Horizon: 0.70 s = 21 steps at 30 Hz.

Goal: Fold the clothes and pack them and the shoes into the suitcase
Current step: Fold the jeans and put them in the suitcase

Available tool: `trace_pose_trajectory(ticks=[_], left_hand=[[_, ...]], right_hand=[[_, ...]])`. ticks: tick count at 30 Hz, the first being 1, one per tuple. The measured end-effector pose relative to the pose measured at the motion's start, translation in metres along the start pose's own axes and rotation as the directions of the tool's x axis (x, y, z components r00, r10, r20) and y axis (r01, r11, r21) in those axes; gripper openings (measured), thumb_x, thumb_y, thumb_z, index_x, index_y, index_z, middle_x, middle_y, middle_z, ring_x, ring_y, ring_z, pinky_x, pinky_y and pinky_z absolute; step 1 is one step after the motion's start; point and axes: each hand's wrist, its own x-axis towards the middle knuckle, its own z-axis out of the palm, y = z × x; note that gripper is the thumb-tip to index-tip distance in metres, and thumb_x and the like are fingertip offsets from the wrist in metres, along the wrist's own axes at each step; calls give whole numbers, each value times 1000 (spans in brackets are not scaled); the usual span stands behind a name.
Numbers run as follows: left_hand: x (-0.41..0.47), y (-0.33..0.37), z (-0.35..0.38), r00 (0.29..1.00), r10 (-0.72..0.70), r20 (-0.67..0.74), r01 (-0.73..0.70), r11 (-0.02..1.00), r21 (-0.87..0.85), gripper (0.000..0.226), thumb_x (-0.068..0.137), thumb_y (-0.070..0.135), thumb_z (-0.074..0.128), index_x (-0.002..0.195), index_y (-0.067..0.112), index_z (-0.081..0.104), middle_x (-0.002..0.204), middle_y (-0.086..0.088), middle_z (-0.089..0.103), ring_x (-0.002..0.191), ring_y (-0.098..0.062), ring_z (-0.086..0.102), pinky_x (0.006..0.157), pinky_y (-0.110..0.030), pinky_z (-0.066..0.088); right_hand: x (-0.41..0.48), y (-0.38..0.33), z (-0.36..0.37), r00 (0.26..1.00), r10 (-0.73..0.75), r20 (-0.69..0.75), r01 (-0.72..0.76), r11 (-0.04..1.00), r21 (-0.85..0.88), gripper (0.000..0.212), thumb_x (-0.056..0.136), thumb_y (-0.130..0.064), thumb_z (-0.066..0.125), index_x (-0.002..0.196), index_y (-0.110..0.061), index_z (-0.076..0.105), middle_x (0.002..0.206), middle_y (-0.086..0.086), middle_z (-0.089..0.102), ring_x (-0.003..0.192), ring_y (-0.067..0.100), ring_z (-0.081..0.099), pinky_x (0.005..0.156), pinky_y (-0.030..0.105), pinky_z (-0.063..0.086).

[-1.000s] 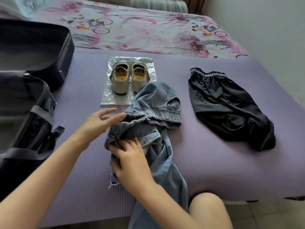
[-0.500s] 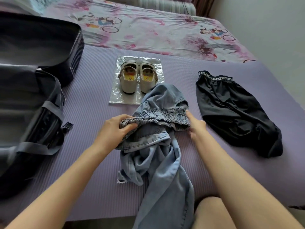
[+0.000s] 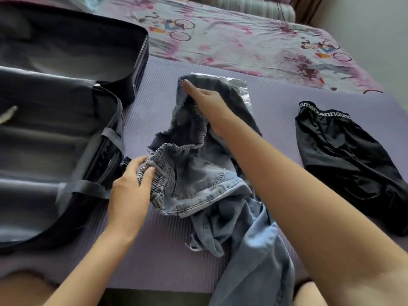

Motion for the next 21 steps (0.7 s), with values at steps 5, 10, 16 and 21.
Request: trace_pose_trajectory(ticks=[5, 10, 16, 21], left_hand=[[-3, -14, -3, 995, 97, 13, -96, 940, 328, 50, 91, 18, 57, 139, 14, 43, 142, -15, 44, 132, -32, 38, 107, -45, 31], [-6, 0, 23, 934, 308, 178, -341, 918, 203, 35, 93, 22, 55, 127, 13, 58, 140, -9, 48, 139, -24, 30, 116, -40, 21], [-25, 45, 77, 770, 420, 481, -488, 872, 20, 61, 89, 63, 25, 141, 34, 38, 148, 9, 36, 143, -6, 18, 118, -34, 11], [-37, 46, 112, 666, 414, 621, -641, 743, 192, 51, 92, 53, 42, 139, 33, 42, 139, 8, 47, 134, -15, 36, 111, -37, 26]], right_hand=[[-3, 15, 1, 981, -75, 179, 118, 962, -246, 36, 96, -29, 54, 123, -7, 63, 96, -3, 72, 82, 12, 62, 78, 27, 52], [-50, 89, -95, 979, 7, -202, -78, 936, -344, 42, 87, -20, 67, 126, -5, 57, 120, 9, 62, 107, 18, 59, 95, 30, 46], [-178, 171, -143, 872, 314, -375, -438, 842, -314, 61, 75, -45, 75, 123, -12, 55, 120, 3, 60, 103, 17, 58, 91, 33, 47], [-202, 193, -120, 880, 242, -410, -380, 875, -299, 15, 79, -29, 74, 75, -18, 64, 79, -2, 67, 86, 23, 61, 80, 38, 51]])
